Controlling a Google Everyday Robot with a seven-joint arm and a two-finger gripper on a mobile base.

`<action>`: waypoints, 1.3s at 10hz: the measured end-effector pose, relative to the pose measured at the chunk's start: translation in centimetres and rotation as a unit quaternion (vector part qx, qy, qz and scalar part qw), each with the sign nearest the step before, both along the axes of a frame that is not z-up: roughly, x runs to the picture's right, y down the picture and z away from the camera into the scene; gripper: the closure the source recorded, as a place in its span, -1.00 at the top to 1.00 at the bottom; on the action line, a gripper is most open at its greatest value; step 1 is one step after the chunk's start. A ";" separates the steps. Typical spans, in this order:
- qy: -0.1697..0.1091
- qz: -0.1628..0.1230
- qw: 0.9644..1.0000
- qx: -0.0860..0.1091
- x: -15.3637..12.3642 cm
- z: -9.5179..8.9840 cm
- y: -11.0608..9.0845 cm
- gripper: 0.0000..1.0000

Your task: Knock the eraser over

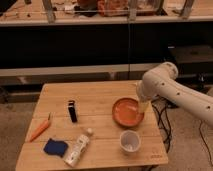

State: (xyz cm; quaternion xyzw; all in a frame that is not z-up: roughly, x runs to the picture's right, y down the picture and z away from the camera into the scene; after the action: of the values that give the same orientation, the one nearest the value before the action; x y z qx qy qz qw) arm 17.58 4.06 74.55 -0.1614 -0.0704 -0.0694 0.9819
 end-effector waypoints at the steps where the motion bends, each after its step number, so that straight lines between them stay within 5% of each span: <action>1: -0.002 -0.001 1.000 0.001 -0.2 0.1 -0.1 0.60; 13: -0.025 -0.021 0.999 0.022 -2.0 1.0 -0.7 0.60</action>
State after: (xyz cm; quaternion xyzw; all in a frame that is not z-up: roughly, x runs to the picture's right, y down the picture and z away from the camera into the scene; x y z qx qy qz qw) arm 15.58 3.35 75.58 -0.1391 -0.0900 -0.0952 0.9816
